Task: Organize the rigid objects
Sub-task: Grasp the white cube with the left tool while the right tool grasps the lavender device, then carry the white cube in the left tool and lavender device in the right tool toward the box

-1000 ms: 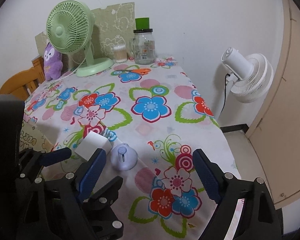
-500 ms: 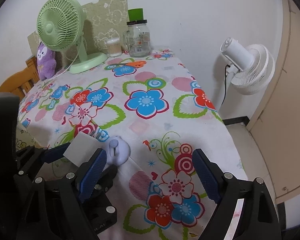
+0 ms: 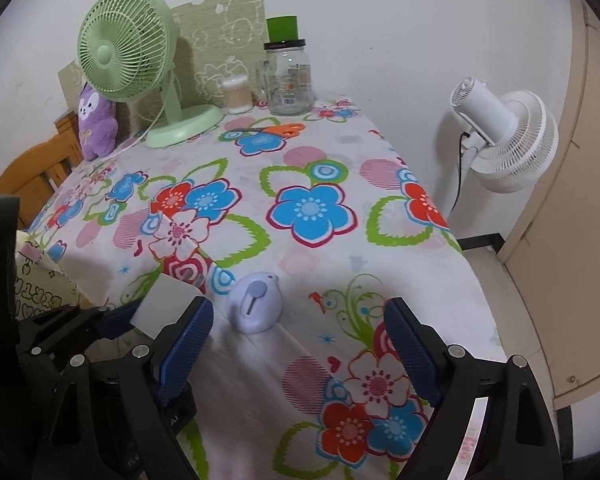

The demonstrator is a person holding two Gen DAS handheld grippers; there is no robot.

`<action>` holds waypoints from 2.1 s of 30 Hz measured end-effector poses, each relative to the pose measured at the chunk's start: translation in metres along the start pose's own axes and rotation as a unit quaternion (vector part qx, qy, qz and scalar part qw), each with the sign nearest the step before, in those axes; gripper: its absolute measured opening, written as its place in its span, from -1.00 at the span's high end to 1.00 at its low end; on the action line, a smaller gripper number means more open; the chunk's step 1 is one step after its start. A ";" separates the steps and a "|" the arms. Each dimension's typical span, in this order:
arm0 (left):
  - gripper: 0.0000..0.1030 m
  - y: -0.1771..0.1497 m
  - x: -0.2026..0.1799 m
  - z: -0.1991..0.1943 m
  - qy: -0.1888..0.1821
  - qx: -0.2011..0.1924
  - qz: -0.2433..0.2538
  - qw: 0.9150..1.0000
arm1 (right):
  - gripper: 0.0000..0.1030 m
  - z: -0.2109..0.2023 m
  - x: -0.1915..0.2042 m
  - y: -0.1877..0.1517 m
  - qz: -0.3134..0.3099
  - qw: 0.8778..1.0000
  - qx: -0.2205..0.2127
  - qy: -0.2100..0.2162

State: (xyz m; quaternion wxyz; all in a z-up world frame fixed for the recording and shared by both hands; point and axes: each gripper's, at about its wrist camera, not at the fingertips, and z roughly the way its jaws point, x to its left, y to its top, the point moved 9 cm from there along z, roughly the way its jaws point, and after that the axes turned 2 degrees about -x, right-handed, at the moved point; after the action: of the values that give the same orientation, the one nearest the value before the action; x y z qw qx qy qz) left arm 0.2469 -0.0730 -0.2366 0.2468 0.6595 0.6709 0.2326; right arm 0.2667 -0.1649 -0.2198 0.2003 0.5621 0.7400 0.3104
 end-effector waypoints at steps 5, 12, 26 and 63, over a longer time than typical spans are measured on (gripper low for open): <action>0.22 0.000 0.012 0.002 0.021 0.000 -0.002 1.000 | -0.73 0.010 0.010 0.001 -0.009 1.000 0.009 0.004; 0.22 0.002 0.012 0.005 0.014 0.005 -0.003 1.000 | -0.43 0.029 0.015 0.002 -0.008 0.999 0.034 -0.001; 0.23 0.000 0.005 0.004 0.010 0.009 0.011 1.000 | 0.20 0.045 0.028 -0.001 -0.007 0.998 0.066 0.011; 0.22 -0.018 -0.014 -0.065 -0.033 -0.015 0.027 0.999 | 0.20 -0.050 0.035 -0.012 -0.010 1.000 0.011 -0.015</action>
State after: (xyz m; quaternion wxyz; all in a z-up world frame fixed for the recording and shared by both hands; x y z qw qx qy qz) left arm 0.1913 -0.0866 -0.1976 0.2720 0.6811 0.6407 0.2273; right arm 0.2156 -0.1456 -0.1901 0.2081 0.5615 0.7460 0.2913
